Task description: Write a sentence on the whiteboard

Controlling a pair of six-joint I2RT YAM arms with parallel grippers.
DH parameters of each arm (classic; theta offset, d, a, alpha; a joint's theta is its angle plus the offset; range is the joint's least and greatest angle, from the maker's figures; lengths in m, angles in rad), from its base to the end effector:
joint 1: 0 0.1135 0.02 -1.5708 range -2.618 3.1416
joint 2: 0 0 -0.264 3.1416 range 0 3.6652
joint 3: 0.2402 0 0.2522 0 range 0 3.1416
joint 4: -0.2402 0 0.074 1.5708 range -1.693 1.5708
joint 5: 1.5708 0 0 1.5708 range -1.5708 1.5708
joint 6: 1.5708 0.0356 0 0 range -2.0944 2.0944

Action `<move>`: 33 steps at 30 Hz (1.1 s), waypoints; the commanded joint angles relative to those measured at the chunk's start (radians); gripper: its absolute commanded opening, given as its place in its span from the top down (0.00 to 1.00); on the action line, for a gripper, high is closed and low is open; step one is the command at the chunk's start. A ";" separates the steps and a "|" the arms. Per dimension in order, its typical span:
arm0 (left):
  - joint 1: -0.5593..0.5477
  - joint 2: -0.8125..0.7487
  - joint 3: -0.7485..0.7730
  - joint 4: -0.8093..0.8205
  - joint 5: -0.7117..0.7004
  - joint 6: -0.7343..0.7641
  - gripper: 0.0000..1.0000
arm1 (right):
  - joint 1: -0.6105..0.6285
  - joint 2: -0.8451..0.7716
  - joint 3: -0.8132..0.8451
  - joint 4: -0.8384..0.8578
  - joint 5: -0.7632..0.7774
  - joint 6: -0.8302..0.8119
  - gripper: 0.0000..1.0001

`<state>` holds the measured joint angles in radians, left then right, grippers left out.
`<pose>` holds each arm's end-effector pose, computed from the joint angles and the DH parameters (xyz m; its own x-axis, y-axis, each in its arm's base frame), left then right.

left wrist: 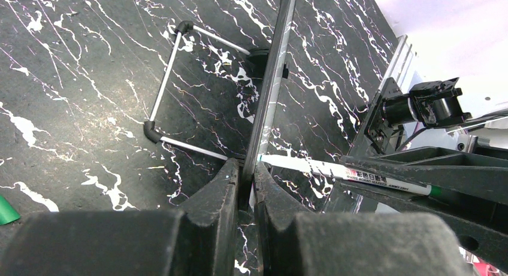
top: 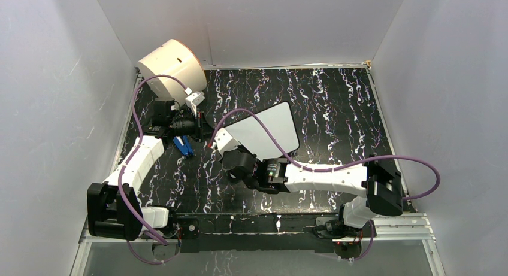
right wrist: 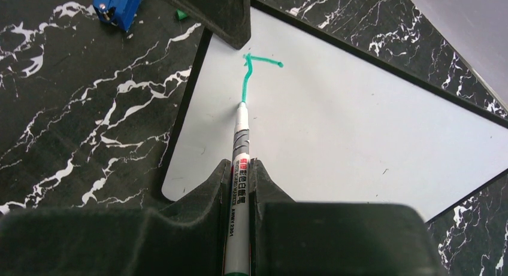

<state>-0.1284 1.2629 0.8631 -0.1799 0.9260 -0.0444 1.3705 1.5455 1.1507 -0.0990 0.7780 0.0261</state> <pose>0.2629 -0.0626 0.2727 -0.5756 0.0474 -0.8164 0.7153 0.5131 -0.4745 0.0941 0.3380 0.2915 -0.1093 -0.4448 -0.8889 -0.5725 0.7593 -0.3096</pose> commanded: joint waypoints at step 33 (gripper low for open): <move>-0.005 0.014 0.008 -0.053 -0.040 0.005 1.00 | -0.009 -0.081 -0.041 0.119 -0.013 -0.021 1.00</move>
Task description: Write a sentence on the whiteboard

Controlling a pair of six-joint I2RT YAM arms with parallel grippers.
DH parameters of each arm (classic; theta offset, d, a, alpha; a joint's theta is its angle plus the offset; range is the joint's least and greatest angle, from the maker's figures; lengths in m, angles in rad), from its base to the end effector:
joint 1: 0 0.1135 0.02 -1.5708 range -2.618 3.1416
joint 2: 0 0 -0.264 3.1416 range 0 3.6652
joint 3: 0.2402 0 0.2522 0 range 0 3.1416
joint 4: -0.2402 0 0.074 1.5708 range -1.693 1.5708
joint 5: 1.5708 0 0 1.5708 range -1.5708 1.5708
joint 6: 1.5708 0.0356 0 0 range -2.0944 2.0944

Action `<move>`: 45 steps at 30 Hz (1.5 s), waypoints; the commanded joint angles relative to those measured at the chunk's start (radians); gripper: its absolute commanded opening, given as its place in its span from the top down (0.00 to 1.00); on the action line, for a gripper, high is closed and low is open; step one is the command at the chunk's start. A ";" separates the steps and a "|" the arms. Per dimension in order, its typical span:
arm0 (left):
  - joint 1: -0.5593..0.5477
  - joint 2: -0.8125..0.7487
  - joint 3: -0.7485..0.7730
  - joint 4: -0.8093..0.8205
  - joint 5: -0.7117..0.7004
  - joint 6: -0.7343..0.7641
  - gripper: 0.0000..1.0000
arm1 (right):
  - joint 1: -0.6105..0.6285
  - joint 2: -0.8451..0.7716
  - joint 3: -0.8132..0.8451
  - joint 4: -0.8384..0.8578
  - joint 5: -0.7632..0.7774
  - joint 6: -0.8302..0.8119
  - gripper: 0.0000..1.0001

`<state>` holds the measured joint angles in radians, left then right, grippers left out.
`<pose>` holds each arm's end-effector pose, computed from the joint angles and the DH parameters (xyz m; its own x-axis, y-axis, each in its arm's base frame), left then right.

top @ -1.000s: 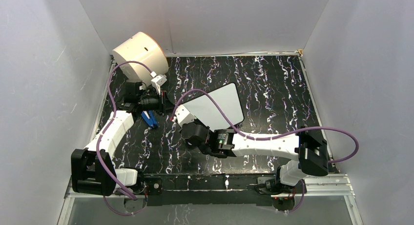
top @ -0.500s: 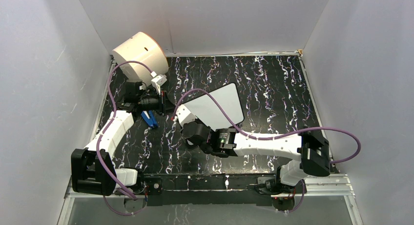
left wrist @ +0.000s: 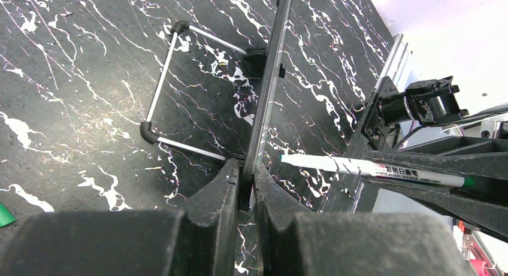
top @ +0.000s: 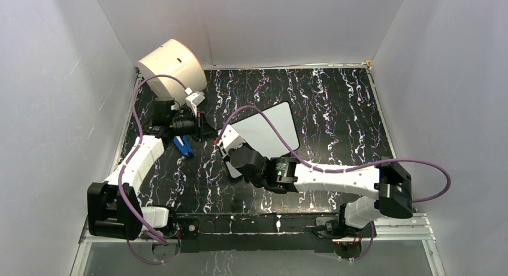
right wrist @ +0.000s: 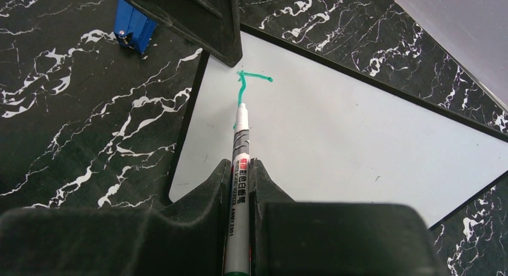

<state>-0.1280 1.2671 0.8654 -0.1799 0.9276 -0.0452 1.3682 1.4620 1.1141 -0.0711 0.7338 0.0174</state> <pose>0.2638 -0.0627 0.2725 -0.5777 0.0470 -0.8149 0.7143 0.5121 -0.4769 0.0905 0.3222 0.3080 -0.0924 -0.3854 -0.9181 -0.6028 0.7555 -0.2565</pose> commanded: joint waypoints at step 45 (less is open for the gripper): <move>-0.005 0.017 0.007 -0.053 -0.039 0.005 1.00 | -0.015 0.041 -0.004 0.056 0.019 0.020 1.00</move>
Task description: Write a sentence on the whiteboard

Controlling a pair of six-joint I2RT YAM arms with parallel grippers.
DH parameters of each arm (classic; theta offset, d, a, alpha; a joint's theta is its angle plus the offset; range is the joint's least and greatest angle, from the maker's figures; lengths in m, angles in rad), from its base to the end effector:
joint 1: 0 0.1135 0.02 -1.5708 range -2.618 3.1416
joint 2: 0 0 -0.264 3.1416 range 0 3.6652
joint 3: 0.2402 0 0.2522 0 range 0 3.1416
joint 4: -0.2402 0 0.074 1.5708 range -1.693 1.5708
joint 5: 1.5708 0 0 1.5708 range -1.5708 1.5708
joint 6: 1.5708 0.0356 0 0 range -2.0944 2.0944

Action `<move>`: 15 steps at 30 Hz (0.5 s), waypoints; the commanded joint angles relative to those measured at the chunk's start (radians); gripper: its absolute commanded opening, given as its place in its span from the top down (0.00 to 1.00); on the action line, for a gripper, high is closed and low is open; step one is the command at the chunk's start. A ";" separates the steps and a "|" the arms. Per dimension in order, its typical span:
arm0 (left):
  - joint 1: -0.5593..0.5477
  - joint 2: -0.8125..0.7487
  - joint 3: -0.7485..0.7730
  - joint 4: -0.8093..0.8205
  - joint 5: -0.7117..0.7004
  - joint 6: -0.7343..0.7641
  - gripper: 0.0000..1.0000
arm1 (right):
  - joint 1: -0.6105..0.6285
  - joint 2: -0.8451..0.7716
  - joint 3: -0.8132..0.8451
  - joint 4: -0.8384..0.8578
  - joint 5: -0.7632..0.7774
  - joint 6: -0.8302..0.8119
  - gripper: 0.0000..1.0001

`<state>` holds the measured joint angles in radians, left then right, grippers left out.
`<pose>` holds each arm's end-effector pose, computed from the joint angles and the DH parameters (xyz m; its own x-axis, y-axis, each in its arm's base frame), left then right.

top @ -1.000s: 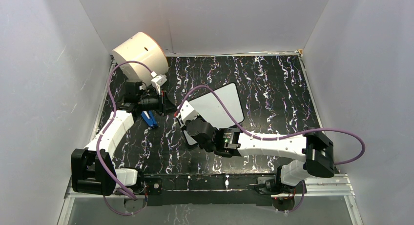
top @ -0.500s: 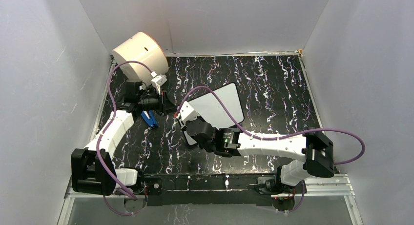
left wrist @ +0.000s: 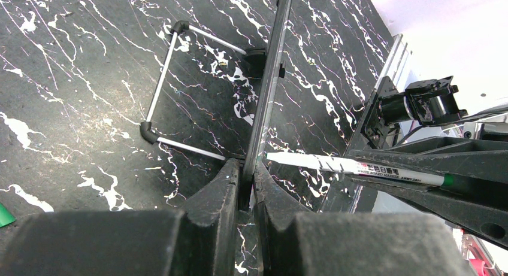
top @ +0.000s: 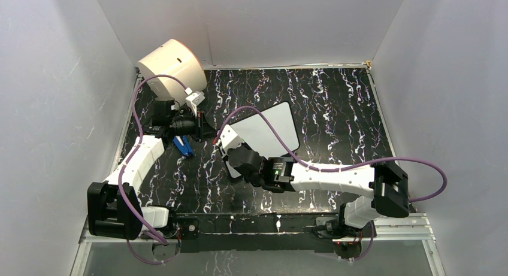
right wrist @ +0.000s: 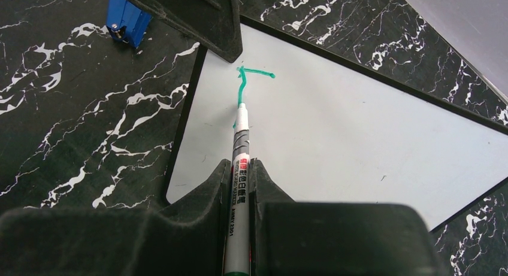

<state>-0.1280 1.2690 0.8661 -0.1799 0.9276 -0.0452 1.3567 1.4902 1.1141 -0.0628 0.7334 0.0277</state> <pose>0.2642 -0.0627 0.2722 -0.5787 0.0472 -0.8142 0.7138 0.5122 -0.4777 0.0954 0.3267 0.2998 -0.1068 -0.3943 -0.9128 -0.5945 0.7612 -0.2593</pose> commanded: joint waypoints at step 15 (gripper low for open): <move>-0.005 0.015 0.007 -0.052 -0.039 0.005 1.00 | -0.005 0.028 -0.008 0.055 0.045 0.004 1.00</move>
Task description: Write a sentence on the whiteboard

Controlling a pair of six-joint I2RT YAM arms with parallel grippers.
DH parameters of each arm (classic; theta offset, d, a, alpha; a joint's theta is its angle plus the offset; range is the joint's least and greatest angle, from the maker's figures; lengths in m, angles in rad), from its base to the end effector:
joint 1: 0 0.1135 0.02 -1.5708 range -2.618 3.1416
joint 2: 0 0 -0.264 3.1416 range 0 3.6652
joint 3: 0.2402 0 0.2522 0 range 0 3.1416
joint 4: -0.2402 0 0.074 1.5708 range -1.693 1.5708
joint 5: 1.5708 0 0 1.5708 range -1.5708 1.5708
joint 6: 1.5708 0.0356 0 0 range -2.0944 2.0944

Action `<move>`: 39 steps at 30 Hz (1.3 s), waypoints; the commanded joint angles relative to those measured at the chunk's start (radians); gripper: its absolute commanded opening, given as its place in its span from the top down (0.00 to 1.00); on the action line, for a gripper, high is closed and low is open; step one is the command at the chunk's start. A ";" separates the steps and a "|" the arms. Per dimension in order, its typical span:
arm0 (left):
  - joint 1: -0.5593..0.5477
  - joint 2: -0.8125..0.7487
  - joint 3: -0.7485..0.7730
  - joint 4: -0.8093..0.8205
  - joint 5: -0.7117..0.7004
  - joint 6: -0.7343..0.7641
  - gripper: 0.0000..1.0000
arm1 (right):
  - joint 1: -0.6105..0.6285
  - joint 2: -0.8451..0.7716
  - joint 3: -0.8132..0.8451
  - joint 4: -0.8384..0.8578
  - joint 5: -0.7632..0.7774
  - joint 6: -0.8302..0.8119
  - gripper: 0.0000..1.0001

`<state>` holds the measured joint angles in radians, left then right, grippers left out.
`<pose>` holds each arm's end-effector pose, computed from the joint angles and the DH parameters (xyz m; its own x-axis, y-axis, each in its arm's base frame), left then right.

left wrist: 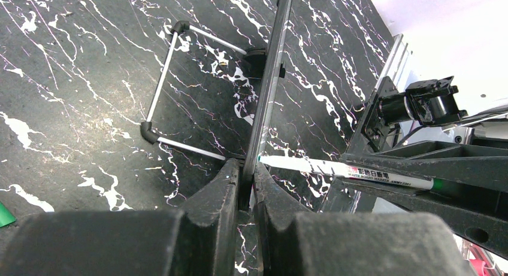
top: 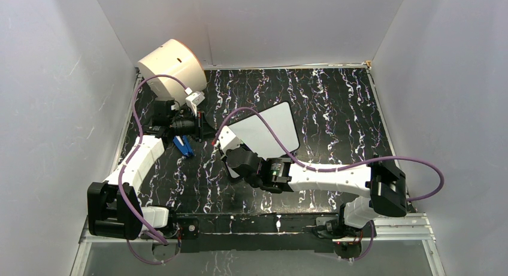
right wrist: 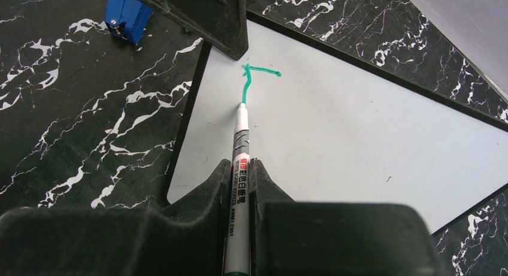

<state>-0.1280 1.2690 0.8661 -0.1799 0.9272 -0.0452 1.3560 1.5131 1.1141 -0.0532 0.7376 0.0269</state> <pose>0.2642 -0.0627 0.2722 -0.5787 0.0471 -0.8142 0.7136 0.5126 -0.4775 0.0967 0.3311 0.2933 -0.1091 -0.4066 -0.9071 -0.5914 0.7600 -0.2695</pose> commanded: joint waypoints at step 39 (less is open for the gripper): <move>-0.005 0.013 0.005 -0.052 -0.048 0.005 1.00 | -0.034 -0.035 -0.022 0.012 0.137 0.046 1.00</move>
<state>-0.1280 1.2720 0.8661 -0.1726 0.9199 -0.0452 1.3479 1.5116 1.1007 -0.0517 0.8192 0.0521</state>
